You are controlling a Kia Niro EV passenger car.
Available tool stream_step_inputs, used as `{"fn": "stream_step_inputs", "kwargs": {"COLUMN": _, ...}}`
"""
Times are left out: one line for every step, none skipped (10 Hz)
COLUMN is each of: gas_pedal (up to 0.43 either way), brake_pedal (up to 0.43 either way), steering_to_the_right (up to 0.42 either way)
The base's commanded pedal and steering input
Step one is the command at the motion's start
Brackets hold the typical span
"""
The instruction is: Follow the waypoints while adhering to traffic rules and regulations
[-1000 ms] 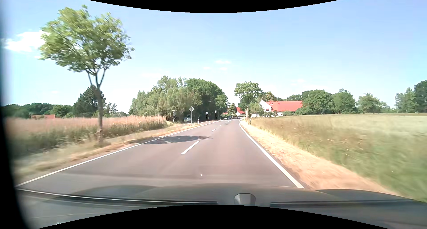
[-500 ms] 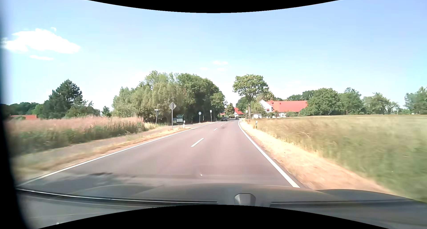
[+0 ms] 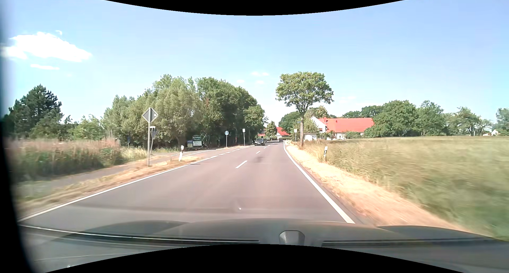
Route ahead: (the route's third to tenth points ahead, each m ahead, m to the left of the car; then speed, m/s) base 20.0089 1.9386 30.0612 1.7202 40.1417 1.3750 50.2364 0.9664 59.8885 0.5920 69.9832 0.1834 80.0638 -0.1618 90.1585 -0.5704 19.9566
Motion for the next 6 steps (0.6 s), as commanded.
{"fn": "stream_step_inputs", "kwargs": {"gas_pedal": 0.240, "brake_pedal": 0.006, "steering_to_the_right": 0.009}}
{"fn": "stream_step_inputs", "kwargs": {"gas_pedal": 0.240, "brake_pedal": 0.006, "steering_to_the_right": 0.009}}
{"fn": "stream_step_inputs", "kwargs": {"gas_pedal": 0.240, "brake_pedal": 0.006, "steering_to_the_right": 0.009}}
{"fn": "stream_step_inputs", "kwargs": {"gas_pedal": 0.240, "brake_pedal": 0.006, "steering_to_the_right": 0.009}}
{"fn": "stream_step_inputs", "kwargs": {"gas_pedal": 0.240, "brake_pedal": 0.006, "steering_to_the_right": 0.009}}
{"fn": "stream_step_inputs", "kwargs": {"gas_pedal": 0.240, "brake_pedal": 0.006, "steering_to_the_right": 0.009}}
